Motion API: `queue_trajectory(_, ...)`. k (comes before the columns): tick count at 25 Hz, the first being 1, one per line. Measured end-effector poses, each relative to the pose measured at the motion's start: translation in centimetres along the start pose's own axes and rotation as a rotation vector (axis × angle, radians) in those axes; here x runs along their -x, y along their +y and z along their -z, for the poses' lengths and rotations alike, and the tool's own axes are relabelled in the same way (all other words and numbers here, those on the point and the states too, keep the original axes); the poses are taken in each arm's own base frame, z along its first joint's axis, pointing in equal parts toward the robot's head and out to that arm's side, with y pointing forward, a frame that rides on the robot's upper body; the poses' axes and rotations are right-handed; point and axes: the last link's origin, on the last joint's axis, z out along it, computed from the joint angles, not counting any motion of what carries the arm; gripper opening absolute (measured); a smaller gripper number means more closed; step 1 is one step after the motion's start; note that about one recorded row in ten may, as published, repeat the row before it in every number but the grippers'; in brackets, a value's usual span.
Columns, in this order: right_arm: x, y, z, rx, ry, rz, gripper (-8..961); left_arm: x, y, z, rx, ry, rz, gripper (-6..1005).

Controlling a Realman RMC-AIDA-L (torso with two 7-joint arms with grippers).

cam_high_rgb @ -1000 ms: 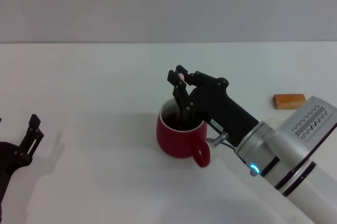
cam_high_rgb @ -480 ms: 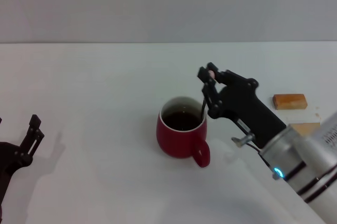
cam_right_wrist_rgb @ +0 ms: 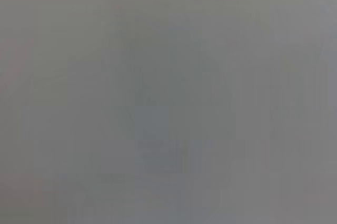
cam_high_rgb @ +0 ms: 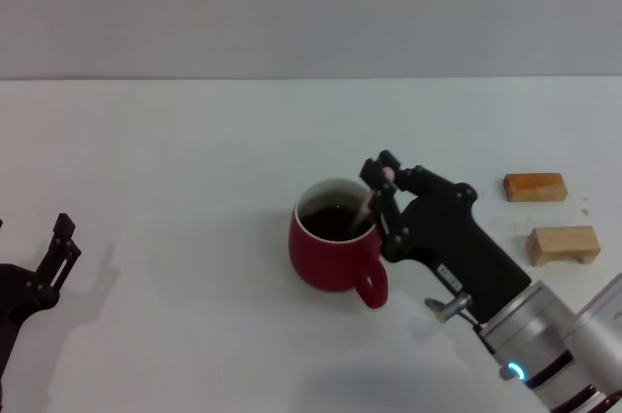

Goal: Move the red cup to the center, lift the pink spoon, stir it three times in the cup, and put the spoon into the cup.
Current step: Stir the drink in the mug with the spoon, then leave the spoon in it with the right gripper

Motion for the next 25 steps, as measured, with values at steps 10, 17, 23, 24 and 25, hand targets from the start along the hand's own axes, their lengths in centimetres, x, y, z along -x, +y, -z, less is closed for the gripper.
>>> queue_trajectory(10,0.1,0.9,-2.6,0.073,0.037,0.017,8,0.0,-0.2,0.2,-0.004,-0.002,-0.003,860)
queue_trajectory(17,0.6,-0.5,-4.1,0.054,0.041,0.057,7,0.0,-0.2,0.2,-0.005,-0.003,-0.005,859)
queue_trajectory(23,0.8,-2.5,-3.6,-0.013,0.032,0.084,7,0.0,-0.3,0.2,-0.009,-0.002,-0.004,859)
queue_trajectory(24,0.8,-2.5,-3.6,-0.013,0.032,0.084,7,0.0,-0.3,0.2,-0.009,-0.002,-0.004,860)
queue_trajectory(25,0.6,-2.8,-2.9,-0.030,0.033,0.081,7,0.0,-0.3,0.2,-0.009,-0.002,-0.005,860)
